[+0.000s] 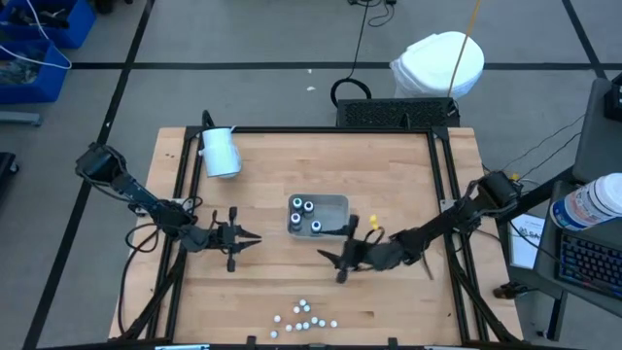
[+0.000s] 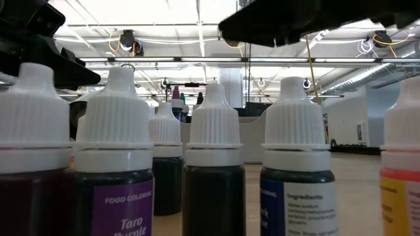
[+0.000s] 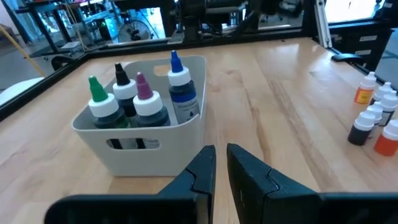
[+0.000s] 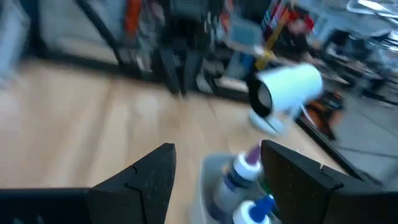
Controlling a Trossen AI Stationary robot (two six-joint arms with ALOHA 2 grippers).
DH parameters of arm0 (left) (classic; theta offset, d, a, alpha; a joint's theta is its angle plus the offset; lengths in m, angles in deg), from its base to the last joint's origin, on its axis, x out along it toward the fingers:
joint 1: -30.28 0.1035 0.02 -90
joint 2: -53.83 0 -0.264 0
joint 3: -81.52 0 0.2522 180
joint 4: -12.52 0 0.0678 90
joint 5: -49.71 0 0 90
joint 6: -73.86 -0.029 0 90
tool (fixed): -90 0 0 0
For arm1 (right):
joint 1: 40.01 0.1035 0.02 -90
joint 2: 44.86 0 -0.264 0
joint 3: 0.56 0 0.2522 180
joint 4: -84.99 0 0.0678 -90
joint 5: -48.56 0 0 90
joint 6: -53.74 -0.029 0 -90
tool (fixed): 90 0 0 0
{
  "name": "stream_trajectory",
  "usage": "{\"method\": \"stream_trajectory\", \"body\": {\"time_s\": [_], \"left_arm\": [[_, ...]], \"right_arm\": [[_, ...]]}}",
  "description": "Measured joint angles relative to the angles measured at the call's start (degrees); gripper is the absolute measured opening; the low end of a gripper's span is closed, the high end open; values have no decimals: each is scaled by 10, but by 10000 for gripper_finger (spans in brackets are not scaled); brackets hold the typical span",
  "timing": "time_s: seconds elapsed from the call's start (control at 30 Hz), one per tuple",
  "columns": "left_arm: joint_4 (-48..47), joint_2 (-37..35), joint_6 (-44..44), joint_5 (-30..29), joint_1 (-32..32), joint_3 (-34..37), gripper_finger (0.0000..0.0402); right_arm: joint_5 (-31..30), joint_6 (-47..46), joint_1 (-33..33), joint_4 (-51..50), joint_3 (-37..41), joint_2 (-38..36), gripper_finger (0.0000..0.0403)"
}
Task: Pick & Place food coloring
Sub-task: Put the large blue food coloring bottle into the gray bin
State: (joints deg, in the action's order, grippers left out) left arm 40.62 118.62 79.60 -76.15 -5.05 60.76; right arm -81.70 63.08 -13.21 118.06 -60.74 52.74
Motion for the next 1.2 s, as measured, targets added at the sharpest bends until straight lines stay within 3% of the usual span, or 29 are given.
{"method": "stream_trajectory", "body": {"time_s": [0.1,0.23,0.57,1.07,1.2], "left_arm": [[-2,0,0,0,0,0,49],[-2,0,-1,-1,0,0,49],[-2,0,0,-2,0,0,49],[-2,0,3,-2,0,0,49],[-2,0,3,-2,0,0,49]], "right_arm": [[41,-35,-13,48,40,-5,226],[13,-76,-22,4,39,-4,227],[28,-173,-46,-20,35,17,242],[29,-184,-88,-12,35,36,275],[70,-183,-103,-15,35,36,281]]}}
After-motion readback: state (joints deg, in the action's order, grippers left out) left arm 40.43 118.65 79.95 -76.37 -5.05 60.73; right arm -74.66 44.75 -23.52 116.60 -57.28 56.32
